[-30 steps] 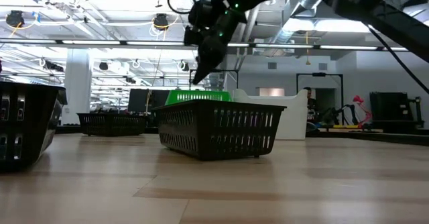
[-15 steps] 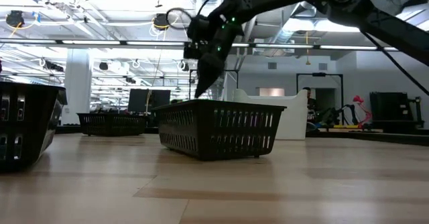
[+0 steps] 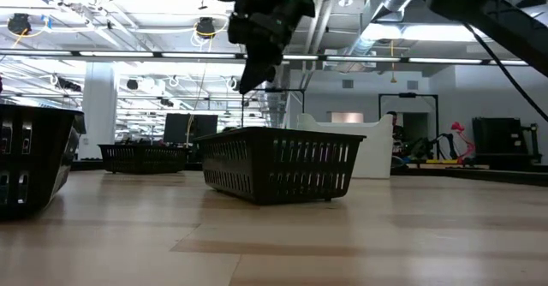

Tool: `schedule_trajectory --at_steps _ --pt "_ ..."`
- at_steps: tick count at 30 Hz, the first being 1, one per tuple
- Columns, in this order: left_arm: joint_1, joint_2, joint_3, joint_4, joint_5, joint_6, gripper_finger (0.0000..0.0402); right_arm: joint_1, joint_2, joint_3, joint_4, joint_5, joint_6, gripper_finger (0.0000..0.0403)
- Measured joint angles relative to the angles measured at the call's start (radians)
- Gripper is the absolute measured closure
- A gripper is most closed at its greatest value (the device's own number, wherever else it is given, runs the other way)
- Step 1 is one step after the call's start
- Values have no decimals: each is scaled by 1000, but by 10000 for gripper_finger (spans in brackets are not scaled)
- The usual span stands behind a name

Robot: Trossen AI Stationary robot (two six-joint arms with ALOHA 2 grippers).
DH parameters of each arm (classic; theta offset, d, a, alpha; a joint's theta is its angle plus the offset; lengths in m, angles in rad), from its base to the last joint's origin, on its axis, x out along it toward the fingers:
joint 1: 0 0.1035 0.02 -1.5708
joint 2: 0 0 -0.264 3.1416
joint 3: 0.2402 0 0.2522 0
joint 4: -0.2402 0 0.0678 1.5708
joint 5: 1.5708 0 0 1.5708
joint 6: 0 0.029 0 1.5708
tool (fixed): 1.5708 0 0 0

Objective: Stack baskets by color
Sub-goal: Move the green bins to the top center of the table

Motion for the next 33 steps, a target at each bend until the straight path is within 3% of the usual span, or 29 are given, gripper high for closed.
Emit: schedule_trajectory --at_steps 9,16,24,33 --pt "0 0 0 0 19 -18 145 138 1 -143 65 1 16 287" --pt "0 0 0 0 29 -25 145 184 1 -280 174 31 8 287" --pt "0 0 0 0 25 -25 145 140 2 -316 201 220 50 287" --pt "0 0 0 0 23 -36 145 63 2 -316 271 240 65 287"
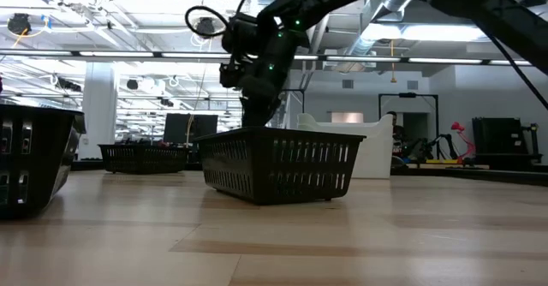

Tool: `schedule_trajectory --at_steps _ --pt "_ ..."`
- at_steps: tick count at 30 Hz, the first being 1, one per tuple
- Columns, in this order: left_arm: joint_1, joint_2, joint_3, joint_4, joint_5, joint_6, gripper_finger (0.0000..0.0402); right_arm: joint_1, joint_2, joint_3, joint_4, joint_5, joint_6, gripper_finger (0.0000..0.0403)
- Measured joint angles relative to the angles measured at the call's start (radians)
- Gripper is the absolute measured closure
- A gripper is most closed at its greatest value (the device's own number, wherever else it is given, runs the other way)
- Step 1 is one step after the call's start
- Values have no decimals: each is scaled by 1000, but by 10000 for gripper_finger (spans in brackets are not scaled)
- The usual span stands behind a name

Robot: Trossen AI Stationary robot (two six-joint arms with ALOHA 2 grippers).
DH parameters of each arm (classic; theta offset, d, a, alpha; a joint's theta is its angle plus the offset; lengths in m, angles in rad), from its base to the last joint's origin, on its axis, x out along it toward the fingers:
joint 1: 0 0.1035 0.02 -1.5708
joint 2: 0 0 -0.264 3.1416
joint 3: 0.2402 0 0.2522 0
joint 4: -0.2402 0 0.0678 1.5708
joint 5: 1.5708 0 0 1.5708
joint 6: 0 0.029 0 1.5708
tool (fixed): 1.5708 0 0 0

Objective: Stack baskets by color
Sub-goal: Move the green bins to the top center of the table, then move the top black bin to the top center of the table

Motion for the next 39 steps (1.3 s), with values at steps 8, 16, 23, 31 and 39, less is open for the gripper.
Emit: schedule_trajectory --at_steps 8,16,23,31,39 --pt "0 0 0 0 0 -34 145 -48 0 0 49 3 -17 287" --pt "0 29 -1 0 -6 -58 145 -78 0 0 117 102 18 287" --pt "0 154 -1 0 -19 -84 145 -58 -1 93 56 101 39 287" --pt "72 336 -1 -23 -10 -134 145 -4 -11 321 -446 101 187 287" --pt "262 489 -1 -95 40 -110 145 95 -132 288 -703 185 320 287"
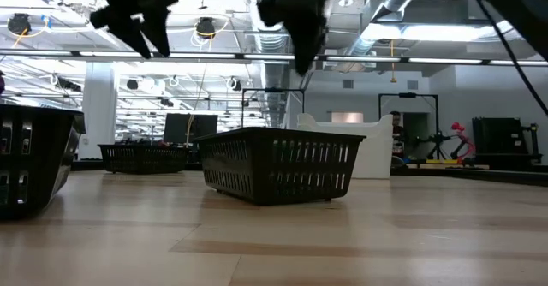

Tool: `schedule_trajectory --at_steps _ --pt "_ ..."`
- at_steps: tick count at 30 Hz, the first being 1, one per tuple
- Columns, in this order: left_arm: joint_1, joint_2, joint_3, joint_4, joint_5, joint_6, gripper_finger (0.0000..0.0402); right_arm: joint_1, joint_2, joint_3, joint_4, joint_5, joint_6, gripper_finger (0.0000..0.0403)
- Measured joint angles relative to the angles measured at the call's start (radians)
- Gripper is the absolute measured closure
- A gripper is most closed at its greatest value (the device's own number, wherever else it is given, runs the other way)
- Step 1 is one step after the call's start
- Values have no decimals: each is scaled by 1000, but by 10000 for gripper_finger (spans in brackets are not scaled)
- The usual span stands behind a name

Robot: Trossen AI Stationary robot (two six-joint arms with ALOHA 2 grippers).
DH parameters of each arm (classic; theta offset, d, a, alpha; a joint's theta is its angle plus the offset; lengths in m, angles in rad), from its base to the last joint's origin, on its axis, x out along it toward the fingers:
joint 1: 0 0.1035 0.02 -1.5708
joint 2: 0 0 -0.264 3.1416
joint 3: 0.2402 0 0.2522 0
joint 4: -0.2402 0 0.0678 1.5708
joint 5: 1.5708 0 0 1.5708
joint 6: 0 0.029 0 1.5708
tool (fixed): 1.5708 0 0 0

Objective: Stack baskets by color
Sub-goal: Move the top black bin to the top center of the table

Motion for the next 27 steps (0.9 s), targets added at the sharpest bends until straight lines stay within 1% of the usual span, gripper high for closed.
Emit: schedule_trajectory --at_steps 2,5,8,9,14,17,19,22,24,27 --pt "43 29 0 23 16 37 145 34 -32 -4 -4 49 21 287" --pt "105 72 0 54 19 74 145 91 -103 -10 -1 71 44 287" --pt "158 117 0 90 25 116 145 146 -182 -40 2 81 84 287" --pt "173 133 0 112 31 127 145 164 -204 -52 8 99 98 287" --pt "251 226 0 201 75 206 145 240 -285 -90 0 284 225 287" --pt "313 297 0 219 108 238 145 284 -336 -131 -2 299 295 287" --pt "349 349 0 210 85 242 145 318 -367 -167 -3 307 339 287" --pt "386 432 0 225 29 237 145 372 -401 -228 -3 354 399 287" --pt "402 489 0 249 45 246 145 403 -420 -269 -2 380 437 287" --pt "421 574 0 270 87 265 145 438 -440 -323 -4 388 481 287"
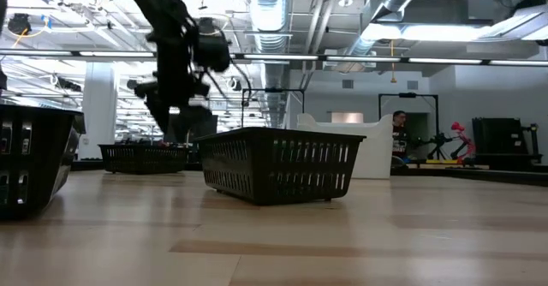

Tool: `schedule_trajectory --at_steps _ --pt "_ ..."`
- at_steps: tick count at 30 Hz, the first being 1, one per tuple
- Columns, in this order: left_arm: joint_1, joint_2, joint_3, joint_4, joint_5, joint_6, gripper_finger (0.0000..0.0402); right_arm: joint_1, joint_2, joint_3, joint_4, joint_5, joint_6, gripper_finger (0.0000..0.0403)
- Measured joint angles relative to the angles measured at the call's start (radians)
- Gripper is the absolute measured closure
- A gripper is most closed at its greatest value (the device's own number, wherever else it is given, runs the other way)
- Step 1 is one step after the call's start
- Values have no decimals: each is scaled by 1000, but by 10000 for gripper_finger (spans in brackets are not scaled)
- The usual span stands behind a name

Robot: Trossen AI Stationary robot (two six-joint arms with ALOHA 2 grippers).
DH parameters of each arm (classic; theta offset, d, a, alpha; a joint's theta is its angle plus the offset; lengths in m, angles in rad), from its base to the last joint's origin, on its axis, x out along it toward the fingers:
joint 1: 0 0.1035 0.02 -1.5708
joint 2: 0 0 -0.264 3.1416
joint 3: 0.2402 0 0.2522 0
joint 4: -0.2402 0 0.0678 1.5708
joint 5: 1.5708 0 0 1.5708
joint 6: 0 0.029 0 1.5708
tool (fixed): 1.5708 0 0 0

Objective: Stack baskets by color
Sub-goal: Move the top black bin to the top center of the table

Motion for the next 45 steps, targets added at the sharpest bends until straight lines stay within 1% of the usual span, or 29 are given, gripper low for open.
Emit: schedule_trajectory --at_steps 6,10,16,20,27,31,34,39,45 --pt "21 130 0 -16 -29 -21 145 54 -15 -77 1 1 103 287" --pt "20 163 0 24 123 -12 145 88 -16 -88 1 0 111 287" --pt "-20 139 0 66 302 -26 145 120 -15 -91 1 0 161 287" --pt "-87 112 0 89 391 -42 145 139 -15 -91 1 0 163 287" --pt "-243 87 0 98 547 -75 145 142 -15 -91 2 0 163 287" --pt "-328 85 0 119 564 -61 145 142 -14 -91 8 16 163 287" --pt "-360 85 0 159 561 -17 145 139 -14 -90 13 25 163 287" --pt "-362 85 0 284 562 87 145 128 -14 -90 34 57 160 287" --pt "-350 86 0 377 613 143 145 107 -14 -90 60 60 160 287"
